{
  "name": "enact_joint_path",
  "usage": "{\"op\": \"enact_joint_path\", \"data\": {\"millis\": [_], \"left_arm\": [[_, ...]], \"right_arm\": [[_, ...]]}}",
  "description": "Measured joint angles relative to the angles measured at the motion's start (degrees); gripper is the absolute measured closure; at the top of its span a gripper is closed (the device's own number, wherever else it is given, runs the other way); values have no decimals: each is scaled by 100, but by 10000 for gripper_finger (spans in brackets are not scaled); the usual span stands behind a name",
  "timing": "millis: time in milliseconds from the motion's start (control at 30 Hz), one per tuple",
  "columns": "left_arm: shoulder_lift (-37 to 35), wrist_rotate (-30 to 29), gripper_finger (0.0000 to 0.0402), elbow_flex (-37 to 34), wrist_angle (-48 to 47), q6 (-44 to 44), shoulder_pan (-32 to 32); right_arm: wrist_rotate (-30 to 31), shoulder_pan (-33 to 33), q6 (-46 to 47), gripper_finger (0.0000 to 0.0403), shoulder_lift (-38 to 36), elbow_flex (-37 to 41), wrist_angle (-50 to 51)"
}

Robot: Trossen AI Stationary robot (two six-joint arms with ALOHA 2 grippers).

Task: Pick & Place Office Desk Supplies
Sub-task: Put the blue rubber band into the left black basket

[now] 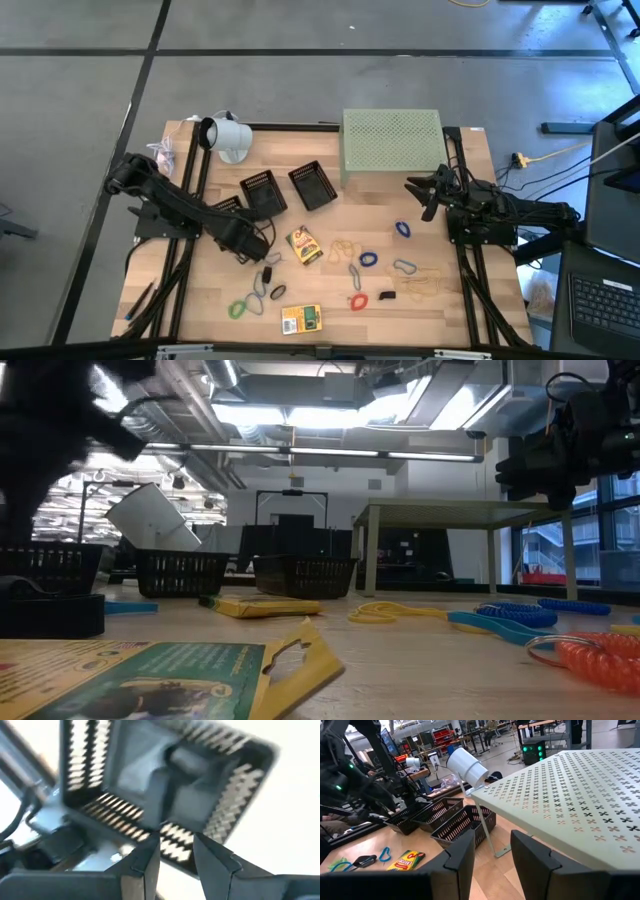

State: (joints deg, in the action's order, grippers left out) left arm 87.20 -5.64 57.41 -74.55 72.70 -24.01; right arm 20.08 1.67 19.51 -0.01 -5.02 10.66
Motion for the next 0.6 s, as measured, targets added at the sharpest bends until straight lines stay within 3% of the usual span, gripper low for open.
{"op": "enact_joint_path", "data": {"millis": [133,367,500,600], "left_arm": [[-2,-520,298,461,549,-130,61],[243,-1645,292,566,2808,-1083,-168],[738,-1563,278,566,3428,-1400,-236],[1148,-1056,262,566,3597,-1419,-219]], "right_arm": [[0,0,0,272,0,0,0],[0,0,0,272,0,0,0],[-2,0,-2,272,0,0,0],[-2,0,-2,272,0,0,-1]]}}
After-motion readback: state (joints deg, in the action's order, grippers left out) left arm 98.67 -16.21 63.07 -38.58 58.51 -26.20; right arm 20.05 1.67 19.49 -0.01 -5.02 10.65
